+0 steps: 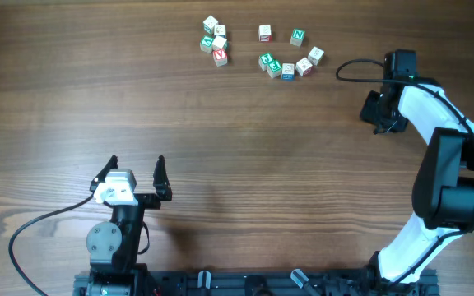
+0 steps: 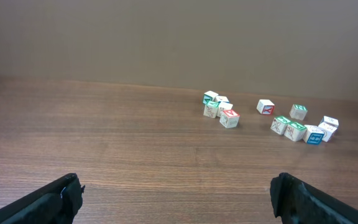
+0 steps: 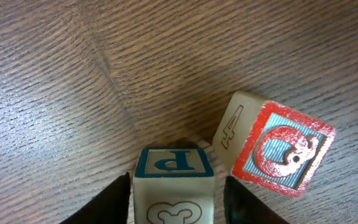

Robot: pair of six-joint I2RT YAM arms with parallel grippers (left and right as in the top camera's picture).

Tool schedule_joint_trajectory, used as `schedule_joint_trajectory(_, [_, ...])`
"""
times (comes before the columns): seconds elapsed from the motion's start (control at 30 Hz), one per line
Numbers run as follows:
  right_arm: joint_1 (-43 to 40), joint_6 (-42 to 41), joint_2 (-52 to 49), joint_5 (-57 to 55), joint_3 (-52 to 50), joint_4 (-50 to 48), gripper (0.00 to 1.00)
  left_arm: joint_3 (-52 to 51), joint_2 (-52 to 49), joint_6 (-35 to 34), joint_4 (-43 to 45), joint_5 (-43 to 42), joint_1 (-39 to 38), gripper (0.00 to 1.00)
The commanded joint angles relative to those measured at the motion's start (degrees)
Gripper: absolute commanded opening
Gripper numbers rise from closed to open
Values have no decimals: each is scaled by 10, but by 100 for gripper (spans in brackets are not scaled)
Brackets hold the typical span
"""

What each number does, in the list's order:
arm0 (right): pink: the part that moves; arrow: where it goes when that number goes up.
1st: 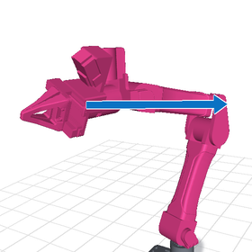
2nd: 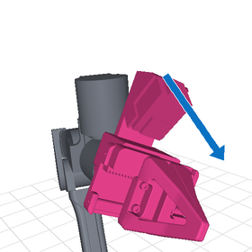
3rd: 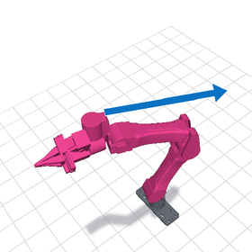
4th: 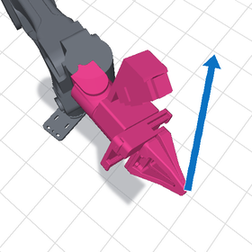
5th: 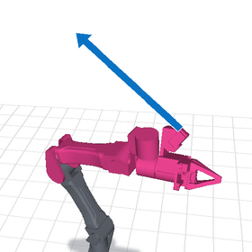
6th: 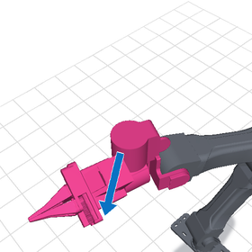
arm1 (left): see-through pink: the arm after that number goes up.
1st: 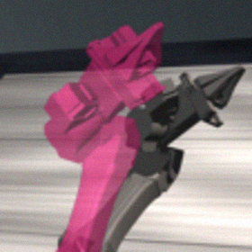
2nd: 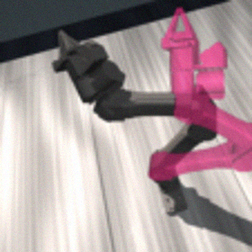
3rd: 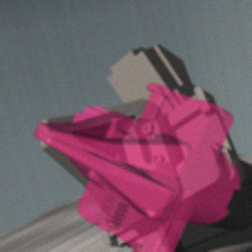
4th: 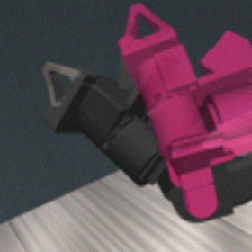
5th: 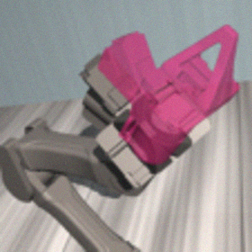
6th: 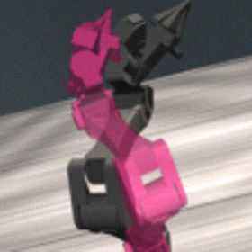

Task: Form a circle
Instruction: 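Return the right gripper to the cluster and grasp a green-lettered block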

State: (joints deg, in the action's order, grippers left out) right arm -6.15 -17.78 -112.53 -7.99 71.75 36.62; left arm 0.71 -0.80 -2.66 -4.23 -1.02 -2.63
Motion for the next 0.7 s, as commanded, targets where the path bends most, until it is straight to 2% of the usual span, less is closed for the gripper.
schedule_joint_trajectory(0.0, [2,-2,-9,-8,-4,10,76,-4,5,-4,0,-9,-3,100])
schedule_joint_trajectory(0.1, [2,-2,-2,18,-3,34,95,-4,5,-4,0,-9,-3,100])
schedule_joint_trajectory(0.2, [5,-2,26,52,10,64,98,-4,5,-4,0,-9,-3,100])
schedule_joint_trajectory(0.37, [50,10,136,124,32,91,98,-4,5,-4,0,-9,-3,100])
schedule_joint_trajectory(0.43, [77,-36,166,142,32,46,98,-4,5,-4,0,-9,-3,100])
schedule_joint_trajectory(0.53, [104,-85,150,145,32,-39,98,-4,5,-4,0,-9,-3,100])
schedule_joint_trajectory(0.6, [119,-124,111,157,35,-113,98,-4,5,-4,0,-9,-3,100])
schedule_joint_trajectory(0.67, [127,-122,55,213,74,-147,99,-4,5,-4,0,-9,-3,100])
